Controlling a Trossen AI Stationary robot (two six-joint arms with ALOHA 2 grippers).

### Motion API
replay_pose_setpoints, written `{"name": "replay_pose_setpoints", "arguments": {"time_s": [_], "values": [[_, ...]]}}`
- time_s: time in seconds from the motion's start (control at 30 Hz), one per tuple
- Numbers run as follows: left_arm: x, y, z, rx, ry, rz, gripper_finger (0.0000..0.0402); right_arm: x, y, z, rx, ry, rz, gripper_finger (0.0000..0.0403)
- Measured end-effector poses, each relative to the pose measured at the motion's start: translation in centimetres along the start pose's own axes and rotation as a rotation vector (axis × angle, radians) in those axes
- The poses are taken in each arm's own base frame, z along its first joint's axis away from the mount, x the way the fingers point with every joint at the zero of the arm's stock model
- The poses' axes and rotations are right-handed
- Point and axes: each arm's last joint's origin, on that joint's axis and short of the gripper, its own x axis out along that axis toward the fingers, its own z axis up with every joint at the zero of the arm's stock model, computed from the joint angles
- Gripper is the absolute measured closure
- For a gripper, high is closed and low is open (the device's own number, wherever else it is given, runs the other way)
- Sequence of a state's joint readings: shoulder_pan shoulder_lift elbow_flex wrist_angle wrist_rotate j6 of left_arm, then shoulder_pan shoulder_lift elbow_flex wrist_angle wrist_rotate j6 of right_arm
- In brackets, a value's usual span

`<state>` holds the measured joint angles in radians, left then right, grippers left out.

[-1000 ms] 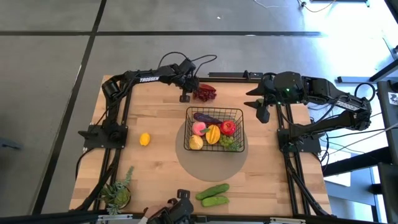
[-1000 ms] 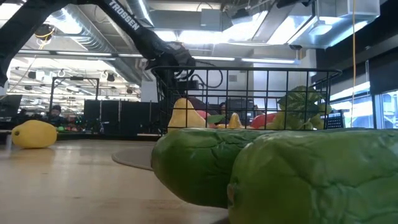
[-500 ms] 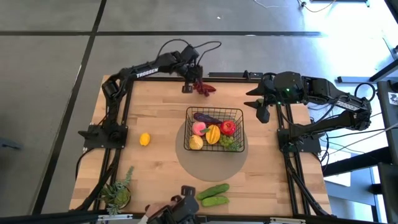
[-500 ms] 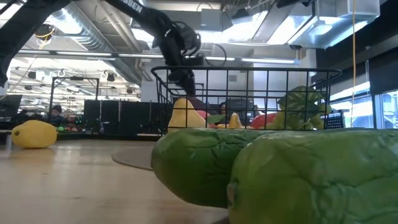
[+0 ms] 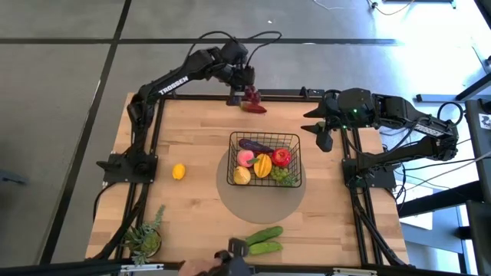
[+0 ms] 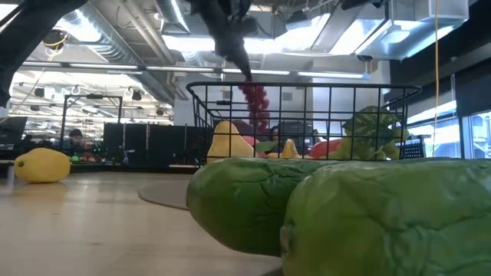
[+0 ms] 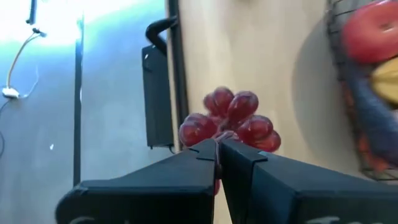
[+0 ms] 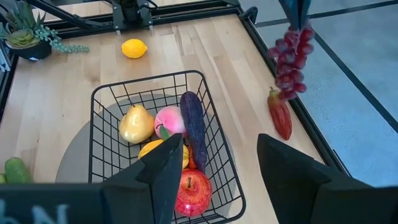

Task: Build produce basket
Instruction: Put the red grapes into the black wire basket

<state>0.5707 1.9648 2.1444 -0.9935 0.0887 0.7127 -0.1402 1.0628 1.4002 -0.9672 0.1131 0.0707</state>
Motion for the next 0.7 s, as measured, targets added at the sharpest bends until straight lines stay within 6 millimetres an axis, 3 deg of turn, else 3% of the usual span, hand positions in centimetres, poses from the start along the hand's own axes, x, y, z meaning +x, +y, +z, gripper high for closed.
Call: {"name": "replay_pose_setpoints", "arguments": {"time_s": [0.3,0.7], "values": [[-5.0,-3.8,4.9,0.016,-0.074,-0.049,0.0401,0.0,0.0,0.0,-0.043,0.000,0.000,0.0204],[-6.8,-12.5,9.5,0.011,-0.132,-0.183,0.0401,0.0,0.0,-0.3,-0.113,0.032,-0.001,0.0204]]}}
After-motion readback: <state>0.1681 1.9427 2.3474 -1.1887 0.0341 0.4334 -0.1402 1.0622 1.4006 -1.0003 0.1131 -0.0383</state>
